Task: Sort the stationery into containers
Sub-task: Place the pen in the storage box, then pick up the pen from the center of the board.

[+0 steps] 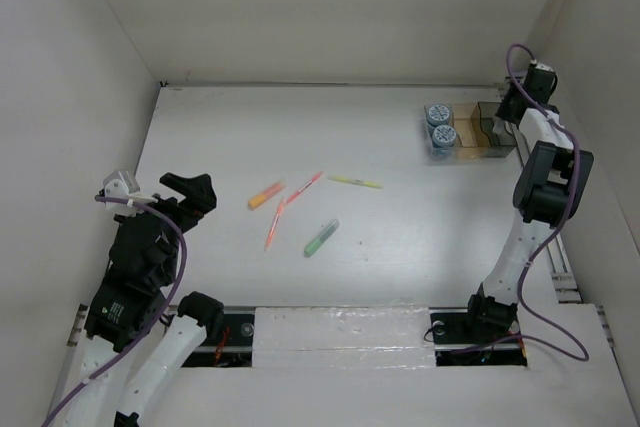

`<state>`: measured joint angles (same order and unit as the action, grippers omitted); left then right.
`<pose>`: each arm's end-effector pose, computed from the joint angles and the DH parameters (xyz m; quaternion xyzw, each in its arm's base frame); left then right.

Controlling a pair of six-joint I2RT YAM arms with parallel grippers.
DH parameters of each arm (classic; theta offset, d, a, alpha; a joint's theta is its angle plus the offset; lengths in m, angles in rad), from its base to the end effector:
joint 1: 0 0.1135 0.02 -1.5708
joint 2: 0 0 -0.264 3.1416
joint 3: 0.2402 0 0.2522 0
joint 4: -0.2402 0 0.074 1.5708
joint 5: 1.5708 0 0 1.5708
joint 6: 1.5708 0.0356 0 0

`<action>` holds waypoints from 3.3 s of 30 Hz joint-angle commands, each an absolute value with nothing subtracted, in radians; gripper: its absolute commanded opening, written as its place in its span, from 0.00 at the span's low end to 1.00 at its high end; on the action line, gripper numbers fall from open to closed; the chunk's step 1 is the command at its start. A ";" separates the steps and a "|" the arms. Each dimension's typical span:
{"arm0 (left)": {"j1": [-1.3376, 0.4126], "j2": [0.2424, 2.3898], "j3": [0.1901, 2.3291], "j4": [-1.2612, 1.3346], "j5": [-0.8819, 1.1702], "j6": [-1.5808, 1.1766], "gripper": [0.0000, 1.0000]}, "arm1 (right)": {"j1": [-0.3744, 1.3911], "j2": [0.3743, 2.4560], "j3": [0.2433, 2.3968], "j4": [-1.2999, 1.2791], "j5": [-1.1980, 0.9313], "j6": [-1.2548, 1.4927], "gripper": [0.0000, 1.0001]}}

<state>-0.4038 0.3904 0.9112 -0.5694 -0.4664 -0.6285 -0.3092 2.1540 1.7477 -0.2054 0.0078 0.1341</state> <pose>0.0653 -0.0105 0.3828 -0.2374 0.6822 -0.1857 0.6662 0.4799 -0.1536 0.2292 0.1968 0.8651 -0.0438 0.4593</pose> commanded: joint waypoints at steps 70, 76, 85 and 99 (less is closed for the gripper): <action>-0.400 0.347 0.936 -0.635 -0.637 -0.747 1.00 | 0.905 2.046 1.801 -0.452 0.491 0.637 0.66; -0.400 0.299 0.945 -0.657 -0.669 -0.778 1.00 | 0.962 2.230 2.035 -0.597 0.516 0.874 0.63; -0.400 0.276 0.945 -0.647 -0.657 -0.759 1.00 | 1.028 2.399 2.206 -0.672 0.552 1.009 0.60; -0.400 0.276 0.936 -0.626 -0.626 -0.739 1.00 | 1.037 2.502 2.261 -0.687 0.580 1.108 0.59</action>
<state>-0.4038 0.2798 0.9169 -0.6586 -0.6304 -0.7559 1.0332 2.4683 2.2051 -0.6746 0.5518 1.0790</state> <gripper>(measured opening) 0.997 0.592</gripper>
